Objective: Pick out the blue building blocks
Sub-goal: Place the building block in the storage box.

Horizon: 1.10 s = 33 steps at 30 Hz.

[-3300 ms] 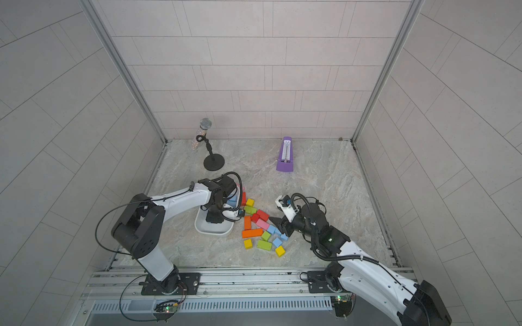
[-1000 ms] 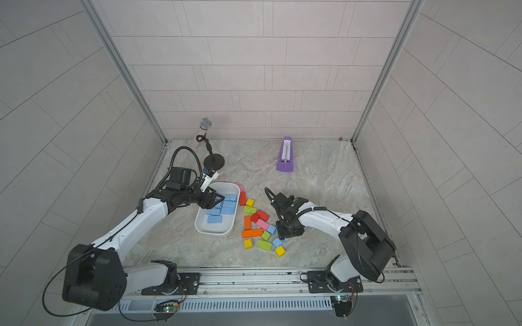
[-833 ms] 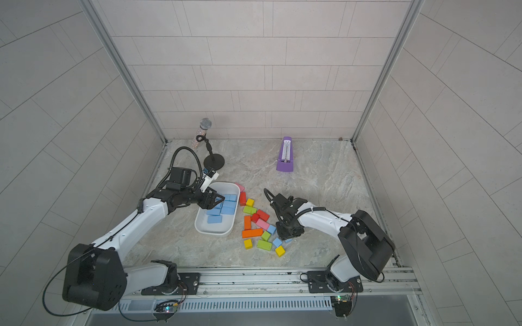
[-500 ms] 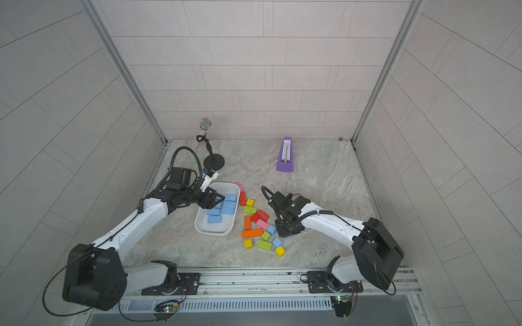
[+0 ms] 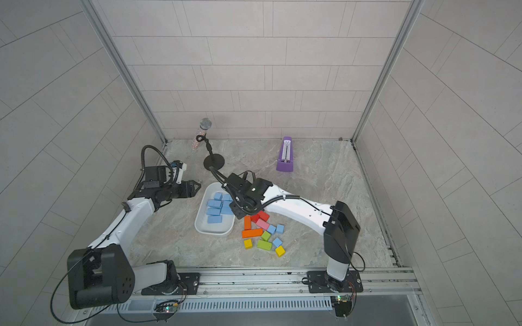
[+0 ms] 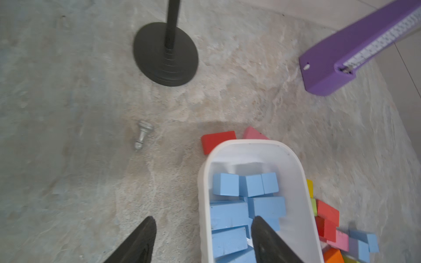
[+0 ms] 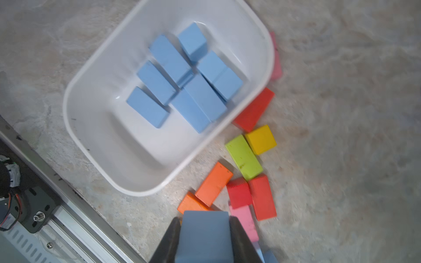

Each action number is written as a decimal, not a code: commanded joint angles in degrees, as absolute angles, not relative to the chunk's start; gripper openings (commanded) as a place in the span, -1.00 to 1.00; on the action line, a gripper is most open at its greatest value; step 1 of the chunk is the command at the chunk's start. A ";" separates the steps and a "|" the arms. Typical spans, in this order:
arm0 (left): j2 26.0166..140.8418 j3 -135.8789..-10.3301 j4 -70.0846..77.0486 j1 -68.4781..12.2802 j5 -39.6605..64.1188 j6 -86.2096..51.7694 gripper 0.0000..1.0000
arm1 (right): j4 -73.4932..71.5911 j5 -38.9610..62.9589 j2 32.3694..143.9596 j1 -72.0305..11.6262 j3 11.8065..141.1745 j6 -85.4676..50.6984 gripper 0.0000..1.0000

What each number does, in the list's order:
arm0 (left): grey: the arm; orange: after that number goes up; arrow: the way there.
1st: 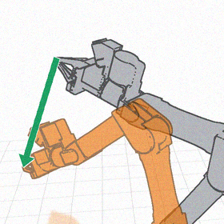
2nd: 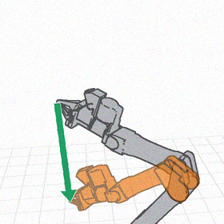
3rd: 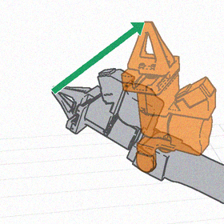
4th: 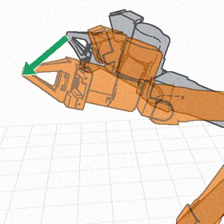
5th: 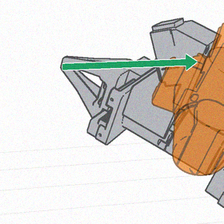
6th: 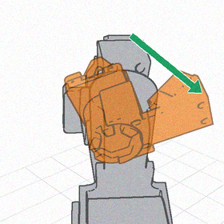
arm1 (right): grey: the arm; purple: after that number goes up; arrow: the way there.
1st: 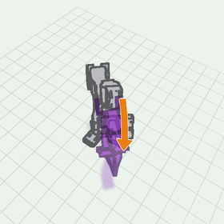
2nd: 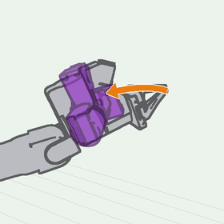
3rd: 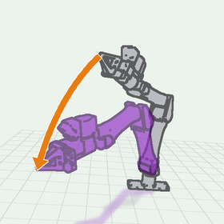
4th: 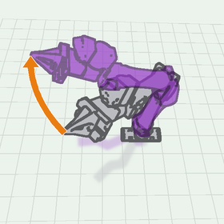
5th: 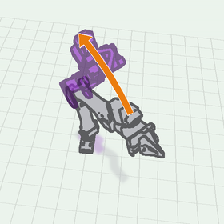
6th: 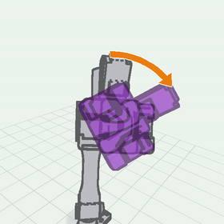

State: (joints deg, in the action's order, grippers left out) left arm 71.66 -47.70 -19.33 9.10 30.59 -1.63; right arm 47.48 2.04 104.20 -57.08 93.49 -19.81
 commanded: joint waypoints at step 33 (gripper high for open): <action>69.62 -45.94 -16.61 17.24 34.78 -3.52 0.40 | 52.91 3.41 131.53 -58.80 117.12 -10.72 -0.10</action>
